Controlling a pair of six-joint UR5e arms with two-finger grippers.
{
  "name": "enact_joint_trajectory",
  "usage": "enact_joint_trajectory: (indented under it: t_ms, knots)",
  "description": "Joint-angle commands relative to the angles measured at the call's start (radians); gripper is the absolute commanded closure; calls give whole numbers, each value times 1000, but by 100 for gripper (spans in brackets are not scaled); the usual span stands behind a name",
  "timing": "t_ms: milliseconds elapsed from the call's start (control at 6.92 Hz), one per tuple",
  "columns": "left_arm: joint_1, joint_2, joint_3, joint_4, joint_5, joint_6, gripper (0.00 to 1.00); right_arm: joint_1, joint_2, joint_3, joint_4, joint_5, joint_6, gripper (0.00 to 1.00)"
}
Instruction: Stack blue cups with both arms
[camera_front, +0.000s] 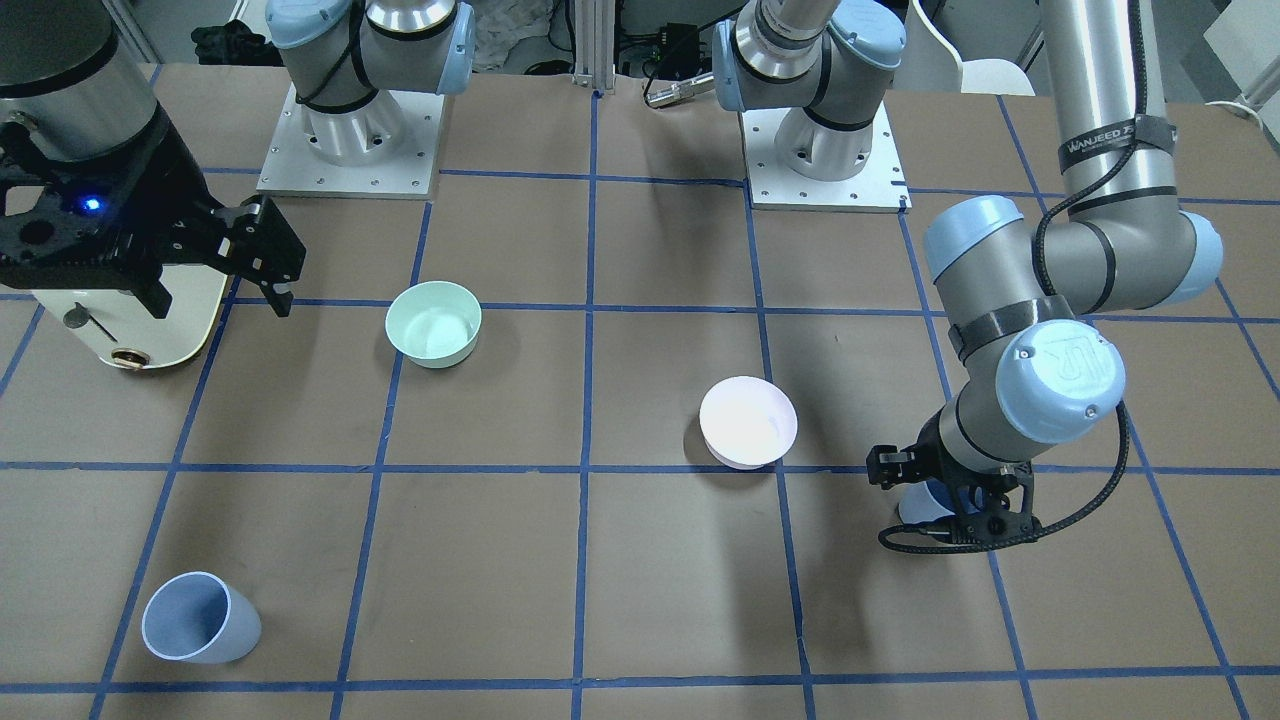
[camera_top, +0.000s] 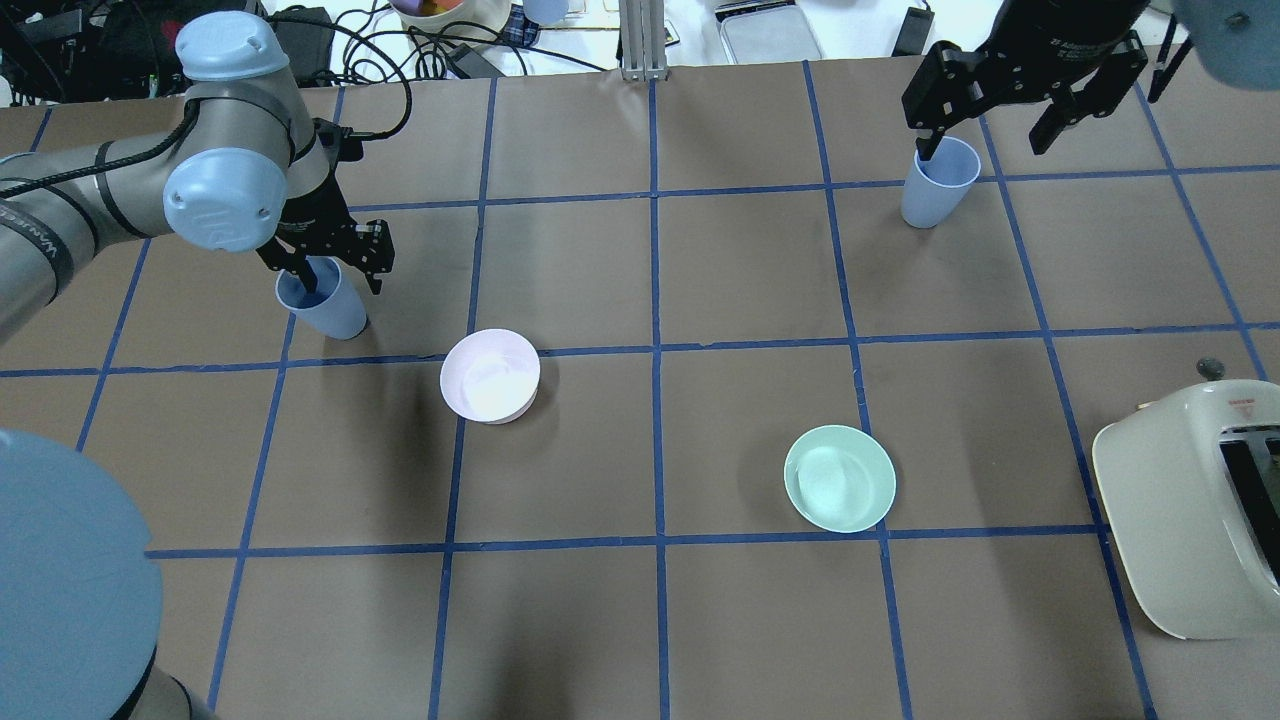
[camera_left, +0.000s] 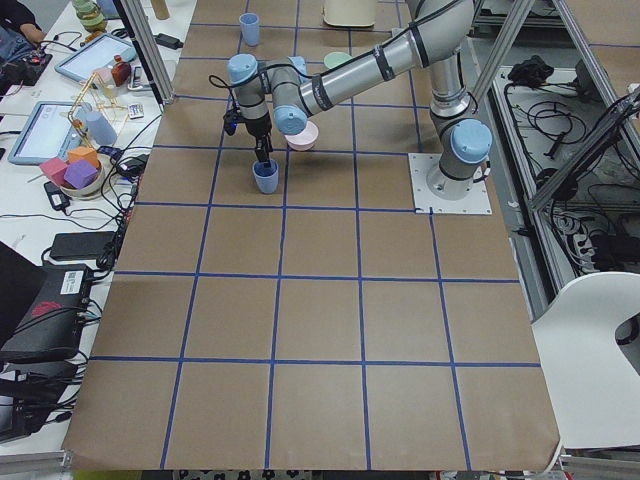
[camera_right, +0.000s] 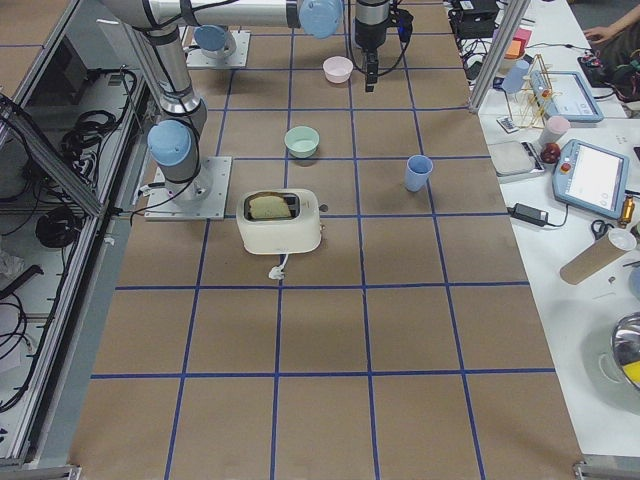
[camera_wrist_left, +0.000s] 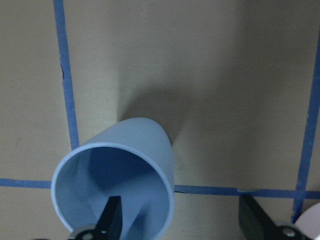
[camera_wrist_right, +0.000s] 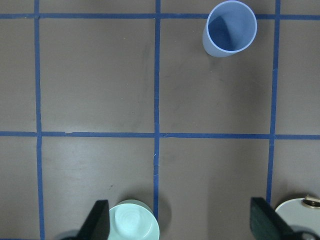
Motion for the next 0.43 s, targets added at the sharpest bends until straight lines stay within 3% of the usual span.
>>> enact_joint_trajectory:
  t_ms: [0, 289]
  knots:
    - [1, -1, -5, 29, -1, 4, 100, 0, 1, -1, -1, -1, 0, 0]
    - [1, 17, 11, 32, 2, 4, 100, 0, 1, 0, 0, 1, 0, 0]
